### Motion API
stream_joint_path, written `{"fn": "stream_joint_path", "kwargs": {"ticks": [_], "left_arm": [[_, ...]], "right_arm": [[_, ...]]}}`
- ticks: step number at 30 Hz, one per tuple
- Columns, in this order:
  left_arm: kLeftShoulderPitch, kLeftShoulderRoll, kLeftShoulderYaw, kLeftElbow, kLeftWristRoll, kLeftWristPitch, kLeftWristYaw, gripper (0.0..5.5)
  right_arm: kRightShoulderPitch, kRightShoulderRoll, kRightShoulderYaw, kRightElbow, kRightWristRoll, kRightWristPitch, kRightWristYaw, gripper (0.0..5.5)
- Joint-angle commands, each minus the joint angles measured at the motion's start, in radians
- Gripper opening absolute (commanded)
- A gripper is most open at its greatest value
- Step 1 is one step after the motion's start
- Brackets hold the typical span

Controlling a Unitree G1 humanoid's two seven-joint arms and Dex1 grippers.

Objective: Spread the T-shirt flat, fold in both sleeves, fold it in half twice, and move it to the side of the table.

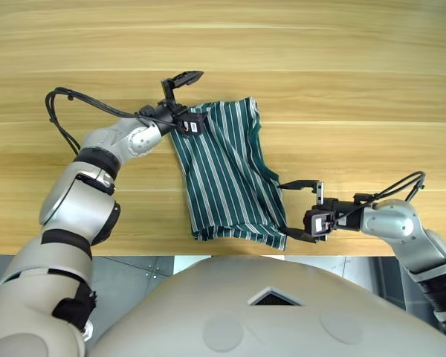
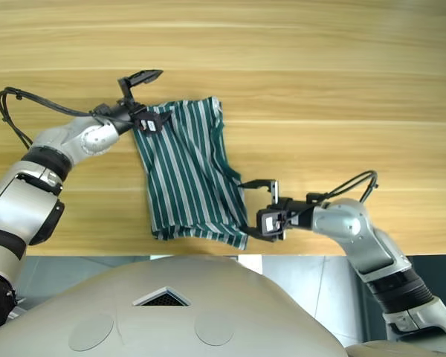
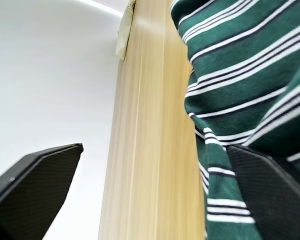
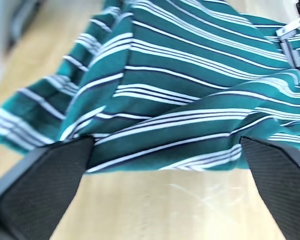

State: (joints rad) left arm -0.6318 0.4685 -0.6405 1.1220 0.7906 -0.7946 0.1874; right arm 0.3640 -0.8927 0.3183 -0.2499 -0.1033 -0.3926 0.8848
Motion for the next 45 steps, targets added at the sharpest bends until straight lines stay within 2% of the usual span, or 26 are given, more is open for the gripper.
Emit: {"fn": "stream_joint_path", "kwargs": {"ticks": [1,6,12,16,19,22,26,30,34,38,45], "left_arm": [[0.097,-0.014,-0.069,0.08,0.062,0.073,-0.045,5.35],[0.097,-0.015,-0.057,0.062,0.02,0.02,-0.035,5.35],[0.117,0.033,0.03,-0.062,-0.169,-0.195,-0.125,5.35],[0.067,0.099,0.067,-0.125,-0.117,-0.147,-0.054,5.35],[0.052,0.115,0.078,-0.141,-0.078,-0.121,-0.023,5.35],[0.033,0.108,0.06,-0.104,-0.033,-0.086,0.002,5.35],[-0.004,0.087,0.045,-0.045,0.01,-0.051,0.045,5.35],[-0.014,0.1,0.08,-0.054,-0.019,-0.097,0.06,5.35],[-0.023,0.126,0.141,-0.077,-0.055,-0.124,0.114,5.35],[-0.01,0.141,0.161,-0.083,-0.059,-0.134,0.129,5.35],[0.004,0.152,0.247,-0.096,-0.178,-0.211,0.086,5.35]], "right_arm": [[0.053,-0.045,0.012,-0.055,0.036,0.0,0.056,5.4],[0.0,0.004,-0.028,-0.066,0.087,0.021,0.03,5.4],[-0.142,0.121,-0.057,-0.018,0.13,0.05,-0.033,5.4],[-0.235,0.205,-0.034,0.037,0.094,0.064,-0.073,5.4],[-0.303,0.273,0.034,0.129,0.009,0.056,-0.091,5.4],[-0.294,0.273,0.098,0.169,-0.038,0.033,-0.062,5.4],[-0.3,0.304,0.11,0.189,-0.048,0.026,-0.085,5.4],[-0.346,0.351,0.118,0.249,-0.098,0.03,-0.14,5.4],[-0.343,0.313,0.151,0.346,-0.179,0.011,-0.133,5.4],[-0.3,0.267,0.144,0.312,-0.119,-0.013,-0.087,5.4],[-0.316,0.281,0.063,0.164,0.076,0.012,-0.066,5.4]]}}
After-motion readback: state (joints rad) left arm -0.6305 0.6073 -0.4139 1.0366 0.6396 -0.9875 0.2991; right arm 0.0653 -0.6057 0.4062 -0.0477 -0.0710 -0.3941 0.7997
